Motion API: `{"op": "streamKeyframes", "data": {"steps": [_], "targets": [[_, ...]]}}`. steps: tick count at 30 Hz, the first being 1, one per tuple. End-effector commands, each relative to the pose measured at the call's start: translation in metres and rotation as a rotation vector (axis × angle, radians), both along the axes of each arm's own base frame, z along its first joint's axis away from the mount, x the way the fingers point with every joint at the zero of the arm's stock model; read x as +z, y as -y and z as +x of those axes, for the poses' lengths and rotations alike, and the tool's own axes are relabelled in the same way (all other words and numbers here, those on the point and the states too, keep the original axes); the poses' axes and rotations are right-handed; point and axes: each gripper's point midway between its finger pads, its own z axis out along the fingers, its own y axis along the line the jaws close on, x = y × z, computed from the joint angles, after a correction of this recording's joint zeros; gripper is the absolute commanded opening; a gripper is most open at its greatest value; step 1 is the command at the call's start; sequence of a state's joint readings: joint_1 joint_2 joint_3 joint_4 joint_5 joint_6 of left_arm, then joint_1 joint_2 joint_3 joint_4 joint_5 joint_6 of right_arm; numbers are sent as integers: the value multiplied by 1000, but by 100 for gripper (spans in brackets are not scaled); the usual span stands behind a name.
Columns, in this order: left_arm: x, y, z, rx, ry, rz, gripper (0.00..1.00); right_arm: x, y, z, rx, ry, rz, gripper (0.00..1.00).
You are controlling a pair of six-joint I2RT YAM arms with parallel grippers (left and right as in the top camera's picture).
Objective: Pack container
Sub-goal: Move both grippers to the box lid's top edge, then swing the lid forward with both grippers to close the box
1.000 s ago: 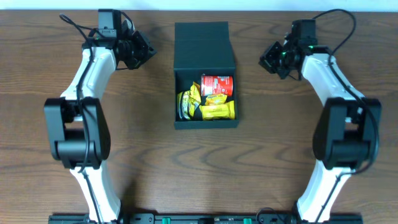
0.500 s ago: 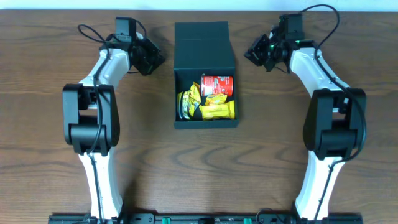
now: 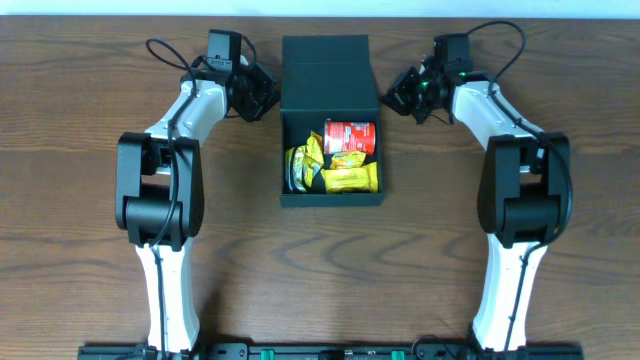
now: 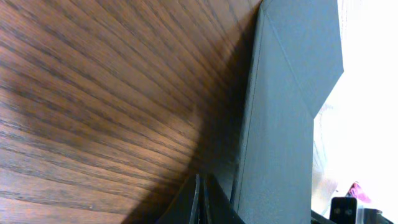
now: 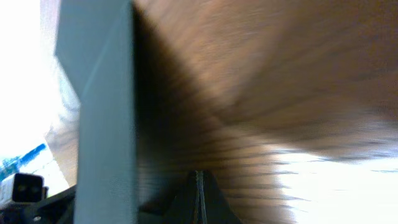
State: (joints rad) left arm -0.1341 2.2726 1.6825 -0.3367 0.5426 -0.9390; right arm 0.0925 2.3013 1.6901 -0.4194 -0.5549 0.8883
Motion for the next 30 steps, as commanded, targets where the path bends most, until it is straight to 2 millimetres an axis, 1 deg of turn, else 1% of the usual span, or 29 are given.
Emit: {"op": "streamKeyframes", "data": {"steps": [1, 4, 5, 8, 12, 14, 16, 20, 25, 27, 30], "targets": [[2, 9, 4, -1, 3, -13, 6, 7, -21, 2, 15, 1, 73, 2], [4, 13, 3, -6, 1, -36, 6, 15, -29, 6, 27, 22, 122, 1], [8, 16, 5, -14, 14, -56, 6, 17, -30, 7, 32, 31, 130, 2], [24, 27, 16, -27, 71, -134, 6, 20, -32, 7, 33, 30, 150, 2], [51, 39, 30, -24, 138, -261, 6, 33, -41, 13, 46, 61, 219, 2], [63, 46, 34, -39, 165, -314, 6, 45, -46, 19, 51, 93, 270, 2], [71, 50, 34, -57, 180, -349, 6, 55, -49, 25, 50, 125, 301, 2], [81, 54, 34, -89, 201, -388, 6, 66, -51, 30, 52, 156, 344, 2], [103, 59, 34, -158, 276, -448, 6, 78, -55, 26, 102, 164, 409, 2], [110, 60, 33, -192, 298, -475, 6, 84, -57, 20, 144, 156, 452, 2], [115, 61, 27, -231, 292, -507, 6, 93, -62, 8, 218, 144, 516, 1]]}}
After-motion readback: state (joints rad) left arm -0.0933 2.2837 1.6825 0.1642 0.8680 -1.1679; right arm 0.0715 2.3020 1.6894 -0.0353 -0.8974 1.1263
